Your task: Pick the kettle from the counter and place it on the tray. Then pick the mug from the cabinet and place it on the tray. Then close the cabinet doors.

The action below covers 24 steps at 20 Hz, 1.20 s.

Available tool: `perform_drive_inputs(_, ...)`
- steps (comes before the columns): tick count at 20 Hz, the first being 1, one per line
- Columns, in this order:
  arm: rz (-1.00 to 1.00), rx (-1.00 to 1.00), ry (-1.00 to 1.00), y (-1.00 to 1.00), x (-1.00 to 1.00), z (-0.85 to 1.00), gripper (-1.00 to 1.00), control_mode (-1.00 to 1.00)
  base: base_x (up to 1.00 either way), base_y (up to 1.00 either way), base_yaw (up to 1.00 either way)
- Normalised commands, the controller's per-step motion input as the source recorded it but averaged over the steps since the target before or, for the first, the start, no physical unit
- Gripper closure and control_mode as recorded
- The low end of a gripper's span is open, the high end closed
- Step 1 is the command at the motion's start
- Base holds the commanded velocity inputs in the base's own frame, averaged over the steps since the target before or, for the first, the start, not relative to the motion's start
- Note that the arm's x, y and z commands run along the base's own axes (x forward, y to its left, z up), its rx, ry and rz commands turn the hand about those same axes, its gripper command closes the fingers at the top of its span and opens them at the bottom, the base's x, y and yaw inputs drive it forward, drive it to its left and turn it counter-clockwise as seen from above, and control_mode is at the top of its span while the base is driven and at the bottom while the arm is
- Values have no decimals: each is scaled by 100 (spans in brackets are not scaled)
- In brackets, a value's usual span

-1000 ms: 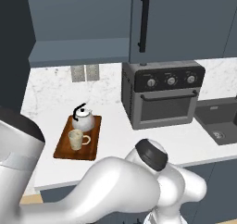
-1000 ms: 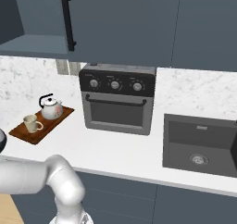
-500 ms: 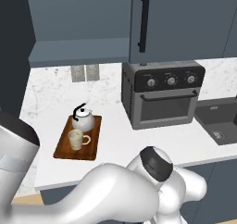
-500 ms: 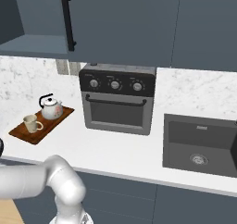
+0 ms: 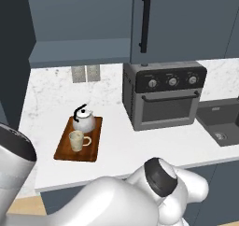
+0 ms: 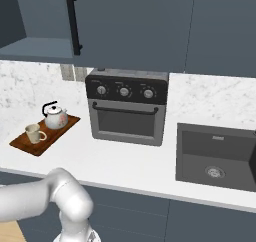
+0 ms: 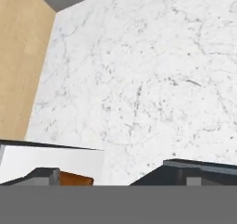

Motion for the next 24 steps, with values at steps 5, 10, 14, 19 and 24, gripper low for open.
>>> perform_drive_inputs(5,-11,0,0,-27,29,0,-100,-100,0,0,0)
perform_drive_inputs(10,-16,0,0,-49,28,0,-100,-100,0,0,0)
perform_drive_inputs(14,-18,0,0,-59,30,0,-100,-100,0,0,0)
perform_drive_inputs(19,-18,0,0,-64,42,0,-100,-100,0,0,0)
perform_drive_inputs(24,-20,0,0,-66,52,0,-100,-100,0,0,0)
